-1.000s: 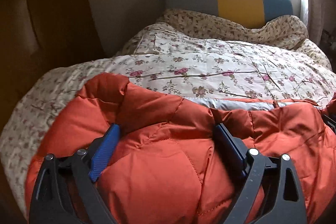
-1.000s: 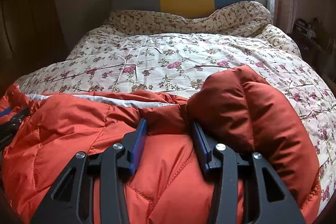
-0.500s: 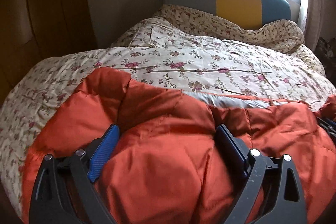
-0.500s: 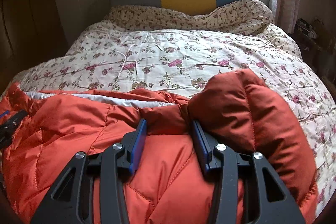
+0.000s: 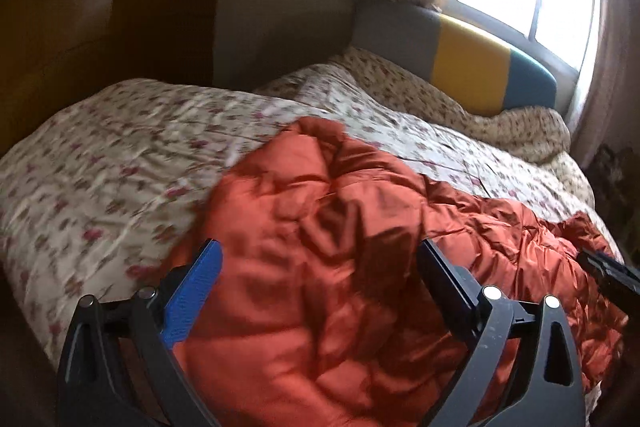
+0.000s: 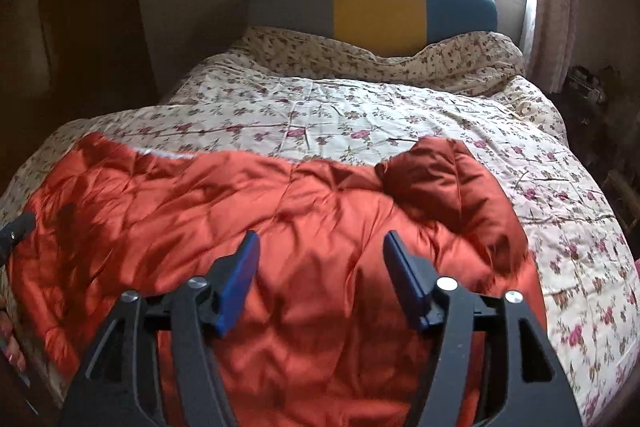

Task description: Fold large clothes

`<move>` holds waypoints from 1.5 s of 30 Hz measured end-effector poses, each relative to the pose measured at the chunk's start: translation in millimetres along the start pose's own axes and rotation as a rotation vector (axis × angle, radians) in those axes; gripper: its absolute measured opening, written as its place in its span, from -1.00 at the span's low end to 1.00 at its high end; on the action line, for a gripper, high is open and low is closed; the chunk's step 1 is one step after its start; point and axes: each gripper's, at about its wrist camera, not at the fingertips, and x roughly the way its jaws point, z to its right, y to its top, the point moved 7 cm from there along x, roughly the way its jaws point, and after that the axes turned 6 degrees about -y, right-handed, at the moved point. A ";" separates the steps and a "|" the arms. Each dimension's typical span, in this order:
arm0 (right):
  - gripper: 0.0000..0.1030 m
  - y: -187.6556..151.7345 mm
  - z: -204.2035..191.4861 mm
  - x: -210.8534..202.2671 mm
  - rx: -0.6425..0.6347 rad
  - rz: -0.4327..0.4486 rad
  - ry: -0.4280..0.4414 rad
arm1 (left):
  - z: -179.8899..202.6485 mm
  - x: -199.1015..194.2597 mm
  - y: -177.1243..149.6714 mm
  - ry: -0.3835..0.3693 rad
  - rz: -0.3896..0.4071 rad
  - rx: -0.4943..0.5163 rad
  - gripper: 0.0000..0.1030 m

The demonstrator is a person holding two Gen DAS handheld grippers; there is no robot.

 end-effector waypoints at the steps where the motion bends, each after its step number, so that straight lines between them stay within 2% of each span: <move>1: 0.31 -4.2 -0.6 -5.6 -0.001 0.002 0.001 | -5.5 -2.6 -2.1 0.007 -0.001 -0.016 0.94; 5: 0.44 -16.8 -4.4 -15.7 0.021 -0.017 0.023 | -29.1 -15.6 -17.6 0.007 -0.018 -0.091 0.94; 7: 0.48 -23.5 -4.7 -20.7 0.033 -0.028 0.040 | -38.1 -23.9 -22.8 0.011 -0.010 -0.116 0.94; 9: 0.60 -33.6 -5.6 -27.5 0.035 -0.028 0.048 | -45.3 -32.7 -28.1 0.007 0.007 -0.140 0.94; 12: 0.61 -45.4 -5.0 -35.6 0.025 -0.018 0.043 | -55.5 -42.6 -39.4 -0.014 0.016 -0.191 0.94; 15: 0.61 -58.3 -7.9 -43.2 0.013 -0.016 0.039 | -63.0 -43.0 -55.0 -0.069 -0.009 -0.262 0.94; 18: 0.60 -67.0 -9.9 -50.3 0.023 -0.008 0.052 | -61.3 -32.1 -72.0 -0.138 -0.076 -0.318 0.92; 19: 0.57 -68.2 -11.2 -54.2 0.022 0.004 0.058 | -60.5 -29.7 -74.9 -0.161 -0.086 -0.331 0.87; 21: 0.12 -68.4 -15.3 -59.2 0.015 0.014 0.085 | -55.3 -24.3 -78.4 -0.212 -0.095 -0.349 0.74; 22: 0.02 -69.1 -17.0 -60.9 0.018 0.010 0.105 | -52.5 -22.0 -79.7 -0.223 -0.101 -0.354 0.68; 24: -0.44 -69.6 -25.1 -64.1 0.033 -0.005 0.179 | -46.5 -16.5 -79.5 -0.271 -0.109 -0.361 0.60; 27: -0.73 -72.1 -36.7 -61.3 0.057 -0.053 0.265 | -40.8 -8.0 -76.4 -0.307 -0.091 -0.354 0.60; 29: -0.78 -74.1 -44.9 -58.6 0.054 -0.068 0.293 | -41.7 -2.8 -75.3 -0.314 -0.083 -0.357 0.45; 31: -0.83 -76.8 -51.3 -50.4 0.022 -0.073 0.266 | -45.4 1.7 -75.1 -0.319 -0.072 -0.371 0.36; 34: -0.93 -83.0 -53.5 -31.0 0.028 -0.116 0.254 | -48.9 4.5 -72.7 -0.355 -0.041 -0.400 0.35; 38: -0.95 -93.4 -61.0 -9.6 -0.017 -0.146 0.208 | -48.3 9.0 -68.6 -0.390 -0.011 -0.420 0.34; 39: -0.95 -95.6 -62.6 -5.9 -0.027 -0.147 0.199 | -47.4 11.2 -68.3 -0.387 -0.008 -0.417 0.20; 43: -0.95 -101.8 -68.2 2.2 -0.066 -0.145 0.166 | -42.6 19.7 -67.4 -0.388 0.004 -0.417 0.13; 44: -0.95 -103.2 -67.8 2.5 -0.063 -0.142 0.167 | -42.7 20.8 -66.8 -0.396 0.003 -0.431 0.06; 45: -0.95 -104.1 -67.3 2.9 -0.057 -0.139 0.170 | -43.6 21.1 -66.4 -0.408 0.002 -0.451 -0.09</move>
